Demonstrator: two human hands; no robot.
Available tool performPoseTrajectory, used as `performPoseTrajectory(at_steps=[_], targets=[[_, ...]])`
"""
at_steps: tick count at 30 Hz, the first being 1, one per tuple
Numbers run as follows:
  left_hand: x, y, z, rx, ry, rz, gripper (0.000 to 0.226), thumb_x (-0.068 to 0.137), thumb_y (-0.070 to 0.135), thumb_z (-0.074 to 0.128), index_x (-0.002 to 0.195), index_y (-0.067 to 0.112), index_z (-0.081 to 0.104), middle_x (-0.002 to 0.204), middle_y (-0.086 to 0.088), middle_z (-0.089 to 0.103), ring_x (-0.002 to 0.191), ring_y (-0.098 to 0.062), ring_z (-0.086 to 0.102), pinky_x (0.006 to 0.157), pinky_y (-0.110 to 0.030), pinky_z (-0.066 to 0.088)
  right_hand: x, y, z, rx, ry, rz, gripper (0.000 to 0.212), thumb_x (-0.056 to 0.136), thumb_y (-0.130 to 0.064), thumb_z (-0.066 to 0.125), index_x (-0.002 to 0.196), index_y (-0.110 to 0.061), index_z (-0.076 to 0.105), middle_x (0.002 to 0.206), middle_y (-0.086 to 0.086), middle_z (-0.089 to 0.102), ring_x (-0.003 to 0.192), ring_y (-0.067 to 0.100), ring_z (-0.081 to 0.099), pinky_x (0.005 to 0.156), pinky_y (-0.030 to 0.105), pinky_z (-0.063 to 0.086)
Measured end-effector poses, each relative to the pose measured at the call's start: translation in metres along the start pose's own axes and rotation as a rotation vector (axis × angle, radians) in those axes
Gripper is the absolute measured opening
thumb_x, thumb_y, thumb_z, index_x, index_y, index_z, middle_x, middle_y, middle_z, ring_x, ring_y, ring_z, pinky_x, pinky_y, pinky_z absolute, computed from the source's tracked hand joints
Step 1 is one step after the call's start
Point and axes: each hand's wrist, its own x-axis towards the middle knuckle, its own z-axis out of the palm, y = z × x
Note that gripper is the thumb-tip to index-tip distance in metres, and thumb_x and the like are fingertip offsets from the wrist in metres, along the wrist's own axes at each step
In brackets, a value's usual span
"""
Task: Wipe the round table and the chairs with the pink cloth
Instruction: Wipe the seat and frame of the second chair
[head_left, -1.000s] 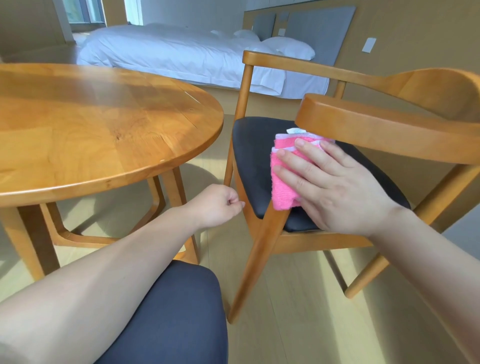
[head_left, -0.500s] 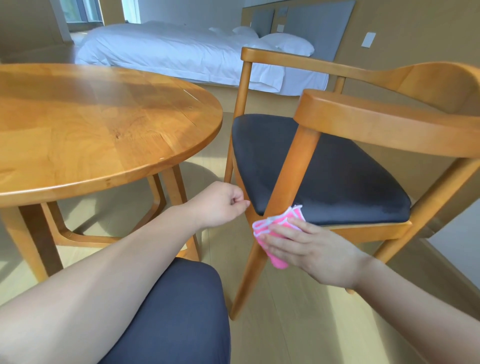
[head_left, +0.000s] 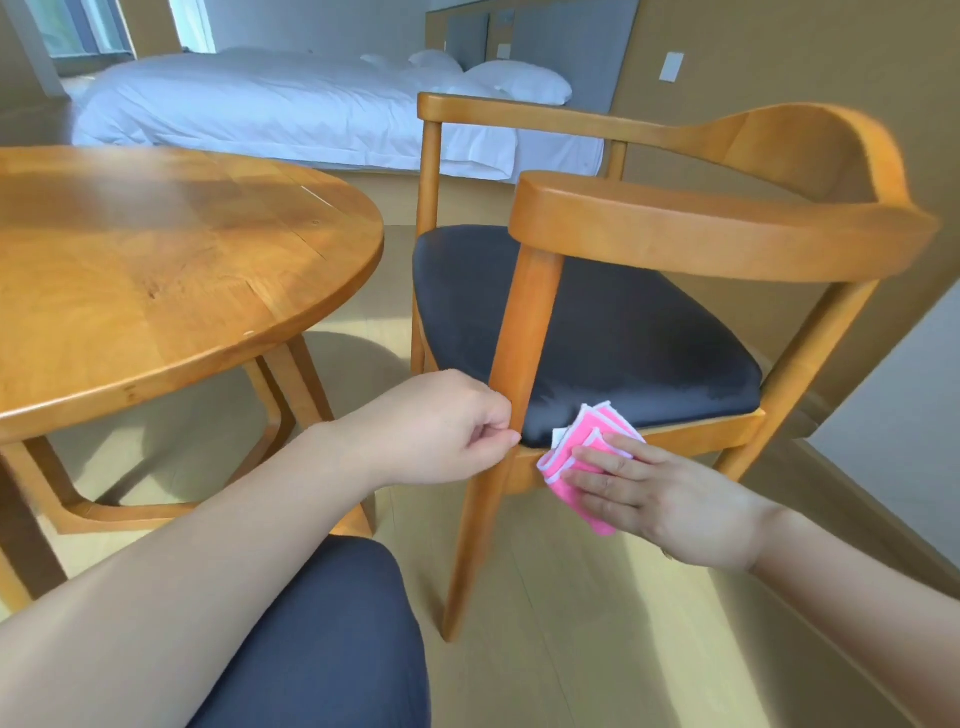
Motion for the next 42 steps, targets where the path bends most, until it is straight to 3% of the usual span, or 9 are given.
performPoseTrajectory(at_steps=[6, 9, 12, 15, 19, 26, 34, 38, 42], targets=[[0.036, 0.058, 0.012, 0.141, -0.186, 0.231, 0.035, 0.096, 0.033, 0.043, 0.065, 0.017, 0.043, 0.064, 0.003, 0.046, 0.058, -0.015, 0.042, 0.056, -0.035, 0.04, -0.046, 0.009, -0.001, 0.198, -0.032, 0.233, 0.059, 0.074, -0.006, 0.073, 0.131, -0.016, 0.06, 0.138, 0.003, 0.056, 0.13, 0.028, 0.049, 0.104, 0.053, 0.042], [0.061, 0.081, 0.036, 0.123, -0.244, 0.265, 0.03, 0.095, 0.031, 0.044, 0.068, 0.018, 0.045, 0.072, 0.0, 0.053, 0.067, -0.021, 0.048, 0.06, -0.037, 0.044, -0.069, 0.01, 0.0, 0.398, 0.092, 0.468, 0.05, 0.076, -0.004, 0.077, 0.124, -0.009, 0.065, 0.127, 0.005, 0.064, 0.12, 0.028, 0.059, 0.095, 0.051, 0.05], [0.091, 0.095, 0.066, 0.053, -0.302, 0.22, 0.026, 0.094, 0.033, 0.046, 0.074, 0.018, 0.054, 0.081, -0.001, 0.059, 0.075, -0.023, 0.055, 0.067, -0.039, 0.049, -0.096, 0.007, -0.001, 0.67, 0.208, 0.732, 0.032, 0.093, -0.023, 0.061, 0.123, -0.012, 0.064, 0.119, -0.012, 0.066, 0.109, 0.009, 0.063, 0.092, 0.031, 0.051], [0.126, 0.107, 0.103, -0.05, -0.305, 0.151, 0.024, 0.092, 0.038, 0.051, 0.082, 0.019, 0.06, 0.086, -0.001, 0.062, 0.078, -0.023, 0.058, 0.07, -0.037, 0.051, -0.124, -0.001, -0.001, 0.82, 0.237, 1.042, 0.026, 0.092, -0.019, 0.045, 0.107, -0.031, 0.062, 0.083, -0.029, 0.062, 0.075, -0.002, 0.062, 0.067, 0.008, 0.044], [0.175, 0.14, 0.16, -0.235, -0.32, 0.103, 0.029, 0.092, 0.041, 0.053, 0.107, 0.017, 0.059, 0.1, -0.002, 0.063, 0.09, -0.023, 0.058, 0.074, -0.033, 0.048, -0.172, -0.014, 0.016, 0.917, 0.244, 1.371, 0.044, 0.091, -0.001, 0.041, 0.1, -0.039, 0.061, 0.073, -0.004, 0.068, 0.064, 0.012, 0.063, 0.058, 0.017, 0.048], [0.229, 0.215, 0.203, -0.633, -0.34, 0.021, 0.025, 0.089, 0.029, 0.057, 0.106, 0.011, 0.056, 0.1, -0.009, 0.06, 0.089, -0.026, 0.06, 0.078, -0.036, 0.05, -0.216, -0.013, 0.02, 1.053, 0.467, 1.659, 0.047, 0.096, -0.001, 0.038, 0.106, -0.041, 0.063, 0.077, -0.002, 0.07, 0.056, 0.018, 0.067, 0.049, 0.025, 0.052], [0.308, 0.289, 0.071, -0.765, -0.448, -0.15, 0.033, 0.091, 0.02, 0.047, 0.123, 0.015, 0.049, 0.111, -0.007, 0.062, 0.098, -0.022, 0.063, 0.087, -0.031, 0.052, -0.24, 0.088, -0.094, 1.078, 0.54, 1.945, 0.033, 0.098, -0.004, 0.045, 0.115, -0.026, 0.063, 0.093, -0.009, 0.072, 0.081, 0.004, 0.067, 0.057, 0.019, 0.052], [0.371, 0.304, -0.036, -0.788, -0.4, -0.142, 0.036, 0.09, 0.02, 0.047, 0.126, 0.02, 0.047, 0.108, -0.005, 0.063, 0.097, -0.021, 0.063, 0.087, -0.034, 0.053, -0.238, 0.189, -0.181, 1.007, 0.542, 1.944, 0.041, 0.096, -0.002, 0.045, 0.109, -0.037, 0.062, 0.093, -0.023, 0.07, 0.084, -0.002, 0.066, 0.061, 0.008, 0.048], [0.43, 0.305, -0.17, -0.824, -0.336, -0.095, 0.031, 0.089, 0.016, 0.049, 0.119, 0.019, 0.05, 0.102, -0.001, 0.061, 0.093, -0.015, 0.063, 0.084, -0.027, 0.053, -0.224, 0.297, -0.288, 0.946, 0.514, 1.908, 0.048, 0.095, -0.009, 0.042, 0.101, -0.053, 0.057, 0.092, -0.024, 0.068, 0.084, -0.001, 0.066, 0.062, 0.009, 0.049]])
